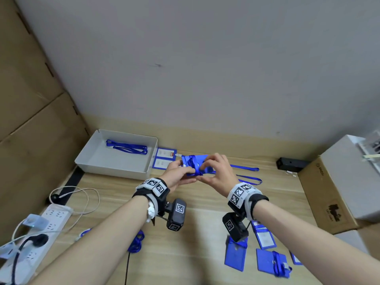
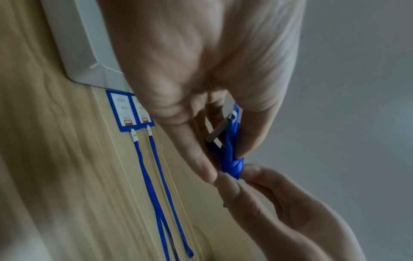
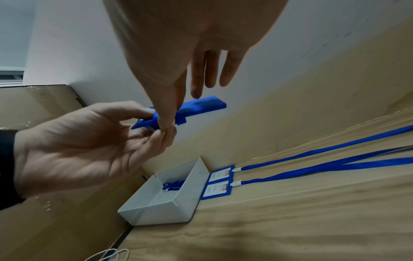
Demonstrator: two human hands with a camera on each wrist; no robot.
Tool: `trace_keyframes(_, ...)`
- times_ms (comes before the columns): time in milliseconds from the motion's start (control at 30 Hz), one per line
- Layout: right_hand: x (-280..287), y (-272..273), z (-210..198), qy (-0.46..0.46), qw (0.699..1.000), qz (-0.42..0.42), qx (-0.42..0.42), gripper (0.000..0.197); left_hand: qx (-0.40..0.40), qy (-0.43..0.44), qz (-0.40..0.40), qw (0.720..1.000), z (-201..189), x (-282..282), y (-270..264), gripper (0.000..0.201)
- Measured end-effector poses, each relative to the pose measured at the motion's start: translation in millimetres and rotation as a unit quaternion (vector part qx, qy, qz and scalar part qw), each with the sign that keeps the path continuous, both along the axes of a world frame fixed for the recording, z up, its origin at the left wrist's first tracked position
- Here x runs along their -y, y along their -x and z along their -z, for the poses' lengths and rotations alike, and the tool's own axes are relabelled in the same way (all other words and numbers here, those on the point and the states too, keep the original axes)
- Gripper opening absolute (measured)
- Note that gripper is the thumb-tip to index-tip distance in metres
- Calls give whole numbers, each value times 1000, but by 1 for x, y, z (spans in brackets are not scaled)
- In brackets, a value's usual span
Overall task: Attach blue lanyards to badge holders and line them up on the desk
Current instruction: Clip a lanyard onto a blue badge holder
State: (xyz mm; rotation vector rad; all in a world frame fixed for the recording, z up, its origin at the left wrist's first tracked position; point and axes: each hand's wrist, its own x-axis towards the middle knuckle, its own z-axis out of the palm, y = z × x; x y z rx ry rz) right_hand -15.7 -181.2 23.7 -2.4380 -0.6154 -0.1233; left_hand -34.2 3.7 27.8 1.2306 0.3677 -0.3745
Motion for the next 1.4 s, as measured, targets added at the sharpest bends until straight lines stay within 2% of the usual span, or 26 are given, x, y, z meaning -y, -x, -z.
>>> trace_keyframes(133, -6, 1, -5, 1, 999, -18, -27, 20, 10, -85, 41, 995, -4, -7, 2, 33)
trace_keyframes(233, -6, 2, -5, 3, 1000, -18, -26, 19, 11, -104, 44, 994, -6, -16, 2, 27)
trace_keyframes(433, -7, 7, -14, -16, 999, 41, 29, 17, 2, -9, -40, 999, -8, -24, 3, 20)
trace_keyframes(533, -14, 9, -19, -29, 996, 69, 51, 16, 14, 0, -86, 996, -11, -21, 1, 17)
trace_keyframes(700, -23, 5, -28, -36, 993, 87, 73, 16, -29, 8, -158, 987, -24, -21, -5, 6)
trace_keyframes(833, -24, 0, -30, -100, 987, 126, -14, 21, 9, -68, -61, 996, -26, -37, -8, 11)
trace_keyframes(900, -22, -4, -28, -138, 976, 150, -69, 25, 31, -98, -40, 994, -26, -48, -7, 17)
trace_keyframes(1033, -23, -10, -27, -158, 961, 186, -132, 29, 73, -87, -28, 993, -23, -61, -5, 26)
trace_keyframes(1233, -33, -19, -38, -210, 943, 184, -181, 29, 93, -37, -82, 992, -19, -63, -7, 17)
trace_keyframes(1400, -31, -24, -44, -200, 941, 190, -197, 21, 82, -42, -26, 995, -14, -68, -8, 29)
